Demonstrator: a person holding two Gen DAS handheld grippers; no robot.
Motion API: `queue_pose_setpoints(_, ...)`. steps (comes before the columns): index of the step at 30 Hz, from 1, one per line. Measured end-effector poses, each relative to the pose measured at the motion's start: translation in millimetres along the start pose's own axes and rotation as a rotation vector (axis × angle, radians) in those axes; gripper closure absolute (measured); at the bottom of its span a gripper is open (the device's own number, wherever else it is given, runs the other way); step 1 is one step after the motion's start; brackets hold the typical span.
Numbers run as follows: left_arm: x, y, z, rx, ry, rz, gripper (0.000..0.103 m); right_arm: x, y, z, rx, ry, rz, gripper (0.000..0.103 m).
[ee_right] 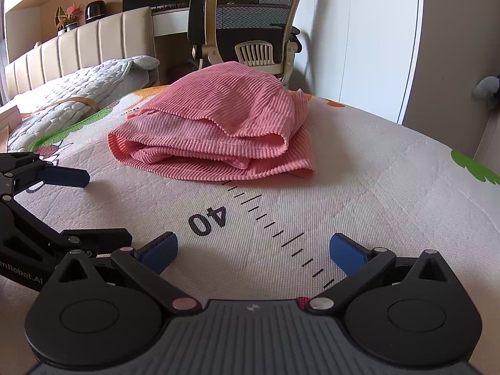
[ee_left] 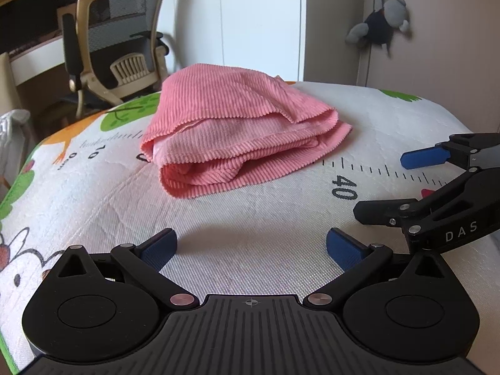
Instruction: Fold clothes
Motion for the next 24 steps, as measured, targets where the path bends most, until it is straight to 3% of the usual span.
queue_pose_setpoints(24,0.7,0.0,0.2,0.003,-0.002,-0.005,0.0,0.6,1.1,0.1,0.0,0.0,0.002,0.0)
Point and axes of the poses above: each gripper's, at about its wrist camera, not at the fingertips, and z roughly the way its jaws point, y to its left, x to its underside, the point moved 2 cm from there along z, roughly the way its jaws point, and after that the axes turned 12 degrees about z, right-handed, at the moved point
